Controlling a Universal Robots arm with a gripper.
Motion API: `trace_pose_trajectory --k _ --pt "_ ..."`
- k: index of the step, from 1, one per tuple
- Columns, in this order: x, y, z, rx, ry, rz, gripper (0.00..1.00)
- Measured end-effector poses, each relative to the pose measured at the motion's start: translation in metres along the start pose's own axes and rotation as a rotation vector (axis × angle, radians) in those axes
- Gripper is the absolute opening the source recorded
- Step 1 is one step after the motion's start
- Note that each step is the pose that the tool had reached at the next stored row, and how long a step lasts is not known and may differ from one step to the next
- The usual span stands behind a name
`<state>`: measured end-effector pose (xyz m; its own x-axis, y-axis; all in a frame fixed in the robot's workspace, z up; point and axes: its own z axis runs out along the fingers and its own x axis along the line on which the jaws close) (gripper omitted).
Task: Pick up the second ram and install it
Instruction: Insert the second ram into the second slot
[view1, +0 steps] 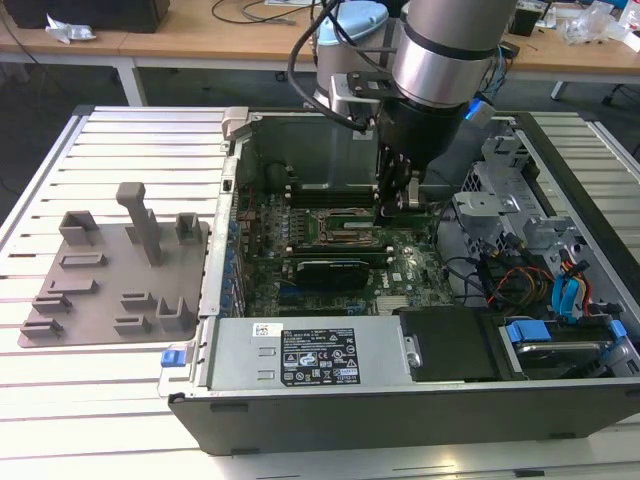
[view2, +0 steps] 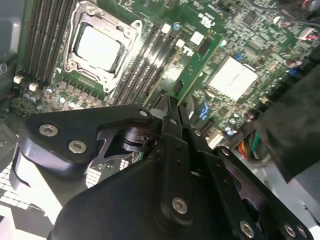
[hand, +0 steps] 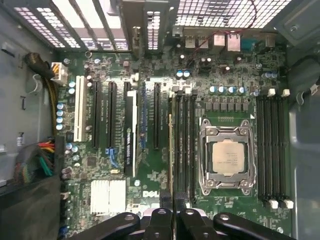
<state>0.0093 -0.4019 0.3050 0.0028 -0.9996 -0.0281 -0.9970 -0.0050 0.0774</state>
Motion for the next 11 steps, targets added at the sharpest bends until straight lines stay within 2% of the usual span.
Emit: trace_pose_trajectory --k 5,11 --pt "-0.0138 0.011 0.0057 0.0 0.0 0.0 0.13" --pt "-0.0139 0.0111 0.0134 0.0 0.0 0.0 0.13"
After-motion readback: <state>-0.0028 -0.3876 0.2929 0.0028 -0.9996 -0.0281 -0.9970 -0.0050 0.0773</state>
